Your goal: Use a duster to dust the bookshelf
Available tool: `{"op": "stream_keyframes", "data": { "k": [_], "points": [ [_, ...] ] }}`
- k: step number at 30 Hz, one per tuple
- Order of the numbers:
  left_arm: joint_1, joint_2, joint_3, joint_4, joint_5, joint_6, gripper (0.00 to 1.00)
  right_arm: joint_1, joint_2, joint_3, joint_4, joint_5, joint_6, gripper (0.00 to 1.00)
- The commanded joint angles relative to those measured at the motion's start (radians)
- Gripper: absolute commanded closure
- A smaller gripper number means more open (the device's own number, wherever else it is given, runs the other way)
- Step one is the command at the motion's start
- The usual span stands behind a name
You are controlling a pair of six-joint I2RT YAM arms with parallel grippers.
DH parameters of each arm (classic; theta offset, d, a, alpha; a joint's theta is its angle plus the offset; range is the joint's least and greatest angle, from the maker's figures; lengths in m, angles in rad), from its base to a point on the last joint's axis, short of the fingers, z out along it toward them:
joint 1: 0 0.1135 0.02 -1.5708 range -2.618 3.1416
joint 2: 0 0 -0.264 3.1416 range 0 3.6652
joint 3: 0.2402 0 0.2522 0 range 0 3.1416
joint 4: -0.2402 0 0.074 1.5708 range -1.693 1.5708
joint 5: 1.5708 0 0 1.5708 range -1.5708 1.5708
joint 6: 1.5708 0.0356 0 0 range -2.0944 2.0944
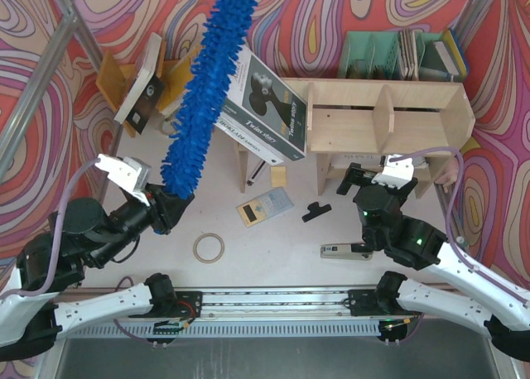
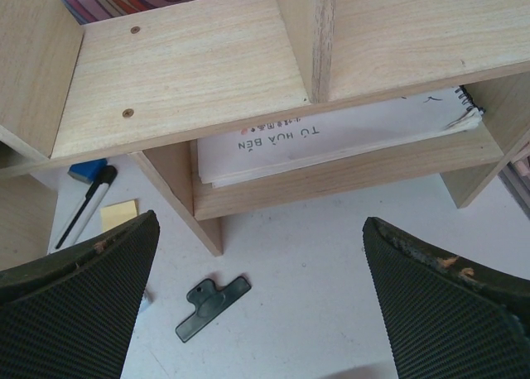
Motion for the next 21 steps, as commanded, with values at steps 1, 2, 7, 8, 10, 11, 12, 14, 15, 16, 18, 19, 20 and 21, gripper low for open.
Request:
{"op": "stream_keyframes", "data": {
  "k": [1, 2, 7, 8, 10, 11, 12, 14, 15, 16, 18, 19, 20, 21],
  "points": [
    [-0.002, 0.029, 0.015, 0.112, 0.099, 0.044, 1.00, 0.000, 0.004, -0.005, 0.012, 0.036, 0.016, 0.01],
    [-0.003, 0.039, 0.012, 0.113, 0.098, 0.042, 1.00, 0.000, 0.005, -0.004, 0.013, 0.036, 0.015, 0.01],
    [-0.002, 0.081, -0.033, 0.140, 0.067, 0.032, 1.00, -0.001, 0.015, -0.004, 0.025, 0.035, 0.008, 0.01],
    [-0.003, 0.087, -0.040, 0.144, 0.053, 0.027, 1.00, 0.000, 0.019, -0.003, 0.028, 0.034, 0.007, 0.01],
    [-0.003, 0.099, -0.058, 0.155, 0.027, 0.027, 1.00, 0.001, 0.027, -0.004, 0.030, 0.033, 0.007, 0.01],
    [-0.002, 0.105, -0.068, 0.160, 0.018, 0.026, 1.00, -0.001, 0.030, -0.004, 0.033, 0.032, 0.006, 0.02],
    [-0.002, 0.107, -0.082, 0.166, 0.009, 0.028, 1.00, 0.000, 0.032, -0.006, 0.033, 0.032, 0.007, 0.01],
    [-0.003, 0.108, -0.111, 0.184, -0.007, 0.034, 1.00, -0.001, 0.039, -0.006, 0.036, 0.031, 0.007, 0.01],
    [-0.003, 0.112, -0.126, 0.192, -0.009, 0.038, 1.00, -0.001, 0.041, -0.006, 0.038, 0.030, 0.006, 0.01],
    [-0.002, 0.115, -0.141, 0.204, -0.008, 0.041, 1.00, -0.002, 0.044, -0.006, 0.039, 0.031, 0.006, 0.01],
    [-0.003, 0.127, -0.175, 0.228, 0.000, 0.048, 1.00, -0.002, 0.049, -0.006, 0.045, 0.031, 0.002, 0.01],
    [-0.003, 0.137, -0.188, 0.240, 0.011, 0.047, 1.00, -0.002, 0.051, -0.006, 0.046, 0.031, -0.001, 0.01],
    [-0.003, 0.148, -0.200, 0.250, 0.027, 0.045, 1.00, -0.002, 0.053, -0.006, 0.049, 0.032, -0.003, 0.01],
    [-0.003, 0.162, -0.212, 0.263, 0.042, 0.039, 1.00, -0.001, 0.054, -0.006, 0.049, 0.032, -0.006, 0.01]
  ]
}}
